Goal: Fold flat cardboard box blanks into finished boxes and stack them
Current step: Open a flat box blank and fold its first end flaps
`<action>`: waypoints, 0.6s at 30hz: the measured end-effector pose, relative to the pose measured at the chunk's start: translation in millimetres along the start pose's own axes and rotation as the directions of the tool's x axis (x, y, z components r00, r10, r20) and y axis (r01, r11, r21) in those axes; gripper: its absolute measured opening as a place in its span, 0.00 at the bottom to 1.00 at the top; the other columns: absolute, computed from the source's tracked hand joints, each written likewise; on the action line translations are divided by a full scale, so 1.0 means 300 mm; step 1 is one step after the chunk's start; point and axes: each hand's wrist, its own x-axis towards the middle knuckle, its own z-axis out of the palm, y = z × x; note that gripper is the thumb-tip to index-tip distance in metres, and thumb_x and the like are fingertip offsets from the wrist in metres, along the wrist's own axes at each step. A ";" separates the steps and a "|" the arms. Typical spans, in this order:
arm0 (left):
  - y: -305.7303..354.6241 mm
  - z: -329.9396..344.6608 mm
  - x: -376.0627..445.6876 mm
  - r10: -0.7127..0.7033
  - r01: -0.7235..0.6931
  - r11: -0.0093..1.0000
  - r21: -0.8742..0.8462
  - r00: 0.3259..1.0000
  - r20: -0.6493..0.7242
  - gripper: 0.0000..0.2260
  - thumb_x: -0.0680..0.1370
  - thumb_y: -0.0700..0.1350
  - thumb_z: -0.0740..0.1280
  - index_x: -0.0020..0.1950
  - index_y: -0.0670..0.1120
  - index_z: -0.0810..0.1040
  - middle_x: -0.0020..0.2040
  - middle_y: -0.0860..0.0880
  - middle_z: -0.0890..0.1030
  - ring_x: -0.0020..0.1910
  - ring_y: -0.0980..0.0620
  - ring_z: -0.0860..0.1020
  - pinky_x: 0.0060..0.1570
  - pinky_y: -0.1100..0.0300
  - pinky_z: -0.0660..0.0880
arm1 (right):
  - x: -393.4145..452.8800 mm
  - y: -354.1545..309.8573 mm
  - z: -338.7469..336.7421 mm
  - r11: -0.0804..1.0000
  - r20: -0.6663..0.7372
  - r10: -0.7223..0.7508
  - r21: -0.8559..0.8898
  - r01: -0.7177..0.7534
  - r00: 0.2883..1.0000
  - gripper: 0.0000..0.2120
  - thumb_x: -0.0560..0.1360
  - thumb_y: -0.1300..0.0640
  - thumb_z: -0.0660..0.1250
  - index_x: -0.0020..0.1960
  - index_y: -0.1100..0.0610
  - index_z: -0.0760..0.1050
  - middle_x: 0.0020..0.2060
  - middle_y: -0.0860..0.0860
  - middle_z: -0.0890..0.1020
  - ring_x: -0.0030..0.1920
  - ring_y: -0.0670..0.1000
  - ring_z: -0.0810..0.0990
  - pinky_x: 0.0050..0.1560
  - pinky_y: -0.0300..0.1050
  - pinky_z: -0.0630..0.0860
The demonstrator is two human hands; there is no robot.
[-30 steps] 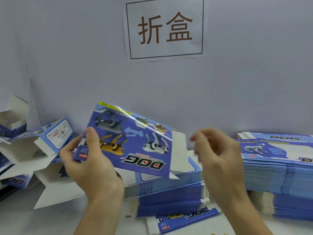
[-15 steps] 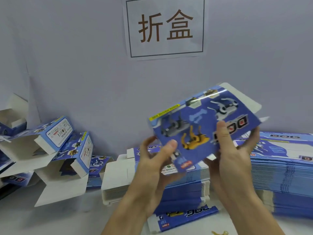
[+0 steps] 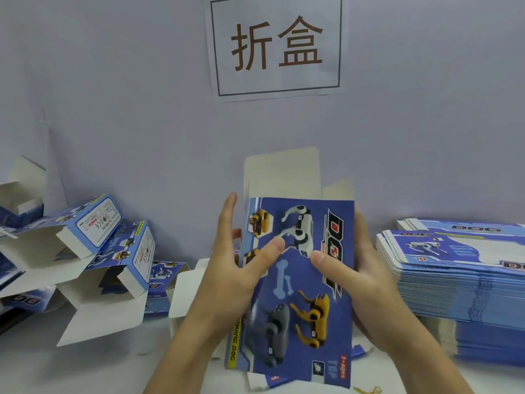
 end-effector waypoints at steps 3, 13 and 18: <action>-0.012 0.010 -0.003 0.052 -0.051 0.998 -0.034 0.998 0.027 0.35 0.71 0.56 0.70 0.73 0.73 0.57 0.65 0.73 0.72 0.62 0.74 0.72 0.50 0.74 0.76 | -0.003 0.002 -0.003 0.999 0.015 0.011 -0.046 -0.010 1.000 0.39 0.73 0.56 0.68 0.78 0.37 0.56 0.57 0.40 0.84 0.55 0.47 0.85 0.50 0.38 0.81; -0.002 -0.008 -0.003 0.062 -0.063 0.996 -0.070 0.998 -0.014 0.32 0.66 0.58 0.74 0.67 0.72 0.64 0.55 0.58 0.81 0.58 0.58 0.80 0.52 0.57 0.81 | 0.003 -0.021 0.023 0.999 0.039 -0.049 -0.022 0.049 0.998 0.37 0.67 0.51 0.73 0.70 0.30 0.64 0.56 0.44 0.84 0.54 0.50 0.85 0.46 0.38 0.82; 0.030 0.045 -0.006 0.030 -0.055 0.980 -0.194 0.991 -0.128 0.22 0.66 0.64 0.73 0.56 0.64 0.71 0.48 0.49 0.84 0.46 0.47 0.86 0.39 0.52 0.83 | -0.006 -0.055 0.047 0.996 0.003 -0.079 -0.046 0.079 0.997 0.31 0.73 0.51 0.71 0.65 0.22 0.64 0.55 0.34 0.83 0.53 0.41 0.84 0.44 0.32 0.80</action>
